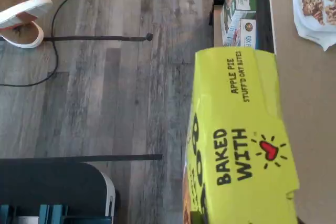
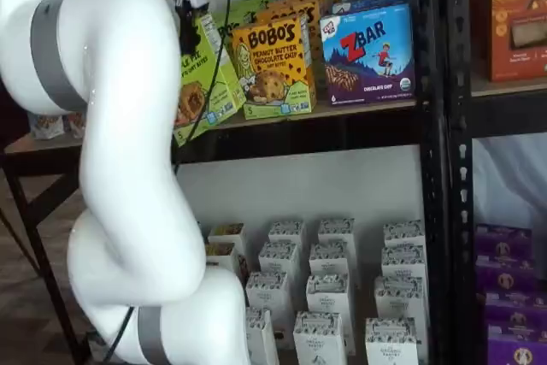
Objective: Pick the green box on the top shelf, the fourth from the left
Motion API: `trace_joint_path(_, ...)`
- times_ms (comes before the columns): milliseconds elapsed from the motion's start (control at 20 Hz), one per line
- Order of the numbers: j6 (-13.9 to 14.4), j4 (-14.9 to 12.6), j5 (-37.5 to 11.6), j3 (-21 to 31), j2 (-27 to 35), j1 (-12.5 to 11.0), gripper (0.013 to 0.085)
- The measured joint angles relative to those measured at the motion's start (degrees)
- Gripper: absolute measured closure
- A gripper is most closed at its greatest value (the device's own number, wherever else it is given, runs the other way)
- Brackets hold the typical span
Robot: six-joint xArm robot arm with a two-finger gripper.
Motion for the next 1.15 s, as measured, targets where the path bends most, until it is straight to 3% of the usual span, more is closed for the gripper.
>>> trace_joint_path(1150, -4.39, -1.44, 0.68, 4.96, -3.32, -3.69, 0.085)
